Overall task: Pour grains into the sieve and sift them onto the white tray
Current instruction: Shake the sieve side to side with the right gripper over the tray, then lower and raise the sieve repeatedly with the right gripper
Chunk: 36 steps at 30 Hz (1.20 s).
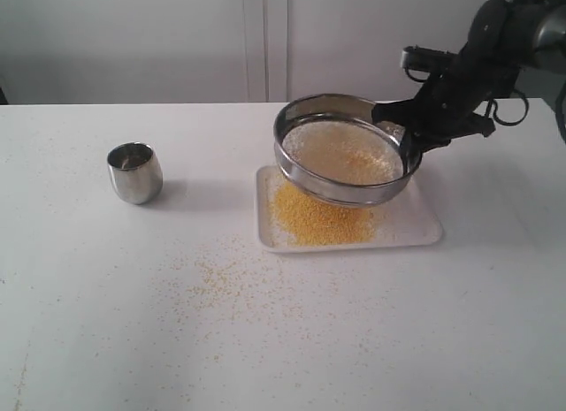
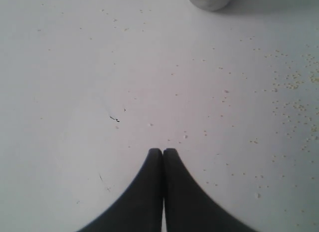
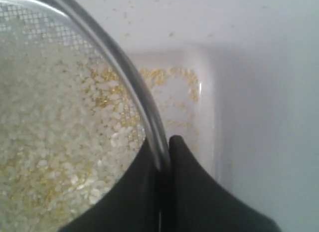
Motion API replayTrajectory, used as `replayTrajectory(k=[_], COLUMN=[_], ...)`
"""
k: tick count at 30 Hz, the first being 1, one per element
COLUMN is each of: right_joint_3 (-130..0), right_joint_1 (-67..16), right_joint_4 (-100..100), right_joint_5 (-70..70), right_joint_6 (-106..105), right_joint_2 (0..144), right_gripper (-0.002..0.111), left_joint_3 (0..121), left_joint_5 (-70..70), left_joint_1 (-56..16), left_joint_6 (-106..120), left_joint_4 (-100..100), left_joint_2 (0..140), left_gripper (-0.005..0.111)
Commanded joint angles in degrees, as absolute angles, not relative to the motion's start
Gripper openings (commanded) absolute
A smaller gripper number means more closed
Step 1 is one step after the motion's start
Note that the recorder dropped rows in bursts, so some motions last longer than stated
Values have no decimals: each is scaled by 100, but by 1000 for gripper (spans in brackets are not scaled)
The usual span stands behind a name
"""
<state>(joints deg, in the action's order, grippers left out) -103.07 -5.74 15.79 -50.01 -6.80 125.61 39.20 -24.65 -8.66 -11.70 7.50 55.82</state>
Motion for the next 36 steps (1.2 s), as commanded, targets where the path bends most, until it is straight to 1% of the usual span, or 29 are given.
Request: replayTrajectory(k=[1, 2, 4, 5, 6, 8, 10, 11, 12, 14, 15, 16, 17, 19, 21, 22, 24, 25, 26, 27, 28, 30, 31, 32, 33, 36], right_joint_3=[-10346, -10333, -10325, -10325, -10325, -10325, -10336, -10336, -10336, -10336, -10325, -10325, -10325, -10325, -10325, -10325, -10325, -10325, -10325, -10325, -10325, -10335, -10349, -10349, -10349, -10349], right_joint_1=[-745, -745, -624, -623, -623, -743, -839, -856, -844, -705, -664, -665, -681, -799, -866, -866, -762, -700, -687, -687, -763, -890, -944, -961, -961, -794], right_joint_4=[1821, 1528, 751, 693, 881, 1640, 2164, 2028, 1792, 1102, 979, 1059, 1283, 1874, 2004, 1776, 950, 656, 625, 737, 1188, 1891, 2121, 2037, 1749, 538], right_joint_5=[-5521, -5325, -4901, -4840, -4788, -4915, -5424, -5474, -5366, -4991, -4930, -4890, -4901, -5123, -5548, -5512, -5089, -4957, -4904, -4874, -4860, -5195, -5508, -5673, -5606, -4964], right_joint_6=[-3027, -2423, 213, 848, 803, -779, -2824, -3007, -2609, -617, 192, 564, 210, -1409, -3002, -2893, -1108, 352, 860, 745, 68, -1655, -2976, -3426, -3211, 61], right_joint_2=[12419, 12407, 12407, 12421, 12435, 12445, 12430, 12405, 12406, 12394, 12394, 12406, 12414, 12414, 12388, 12377, 12364, 12364, 12364, 12364, 12364, 12354, 12343, 12343, 12334, 12334], right_gripper=[0, 0, 0, 0, 0, 0, 0, 0, 0, 0, 0, 0, 0, 0, 0, 0, 0, 0, 0, 0, 0, 0, 0, 0, 0, 0], left_joint_3=[3880, 3880, 3880, 3880, 3880, 3880, 3880, 3880, 3880, 3880, 3880, 3880, 3880, 3880, 3880, 3880, 3880, 3880, 3880, 3880, 3880, 3880, 3880, 3880, 3880, 3880], left_joint_5=[-2501, -2501, -2501, -2501, -2501, -2501, -2501, -2501, -2501, -2501, -2501, -2501, -2501, -2501, -2501, -2501, -2501, -2501, -2501, -2501, -2501, -2501, -2501, -2501, -2501, -2501], left_joint_1=[-862, -862, -862, -862, -862, -862, -862, -862, -862, -862, -862, -862, -862, -862, -862, -862, -862, -862, -862, -862, -862, -862, -862, -862, -862, -862], left_joint_6=[-1198, -1198, -1198, -1198, -1186, -1186, -1186, -1186, -1186, -1186, -1186, -1186, -1186, -1186, -1186, -1186, -1186, -1186, -1186, -1186, -1186, -1186, -1186, -1186, -1186, -1186], left_joint_4=[728, 728, 728, 728, 728, 728, 728, 728, 728, 728, 728, 728, 728, 728, 728, 728, 728, 728, 728, 728, 728, 728, 728, 728, 728, 728], left_joint_2=[5541, 5541, 5541, 5541, 5541, 5541, 5541, 5541, 5541, 5541, 5541, 5541, 5541, 5541, 5541, 5541, 5541, 5541, 5541, 5541, 5541, 5541, 5541, 5541, 5541, 5541], left_gripper=[0, 0, 0, 0, 0, 0, 0, 0, 0, 0, 0, 0, 0, 0, 0, 0, 0, 0, 0, 0, 0, 0, 0, 0, 0, 0])
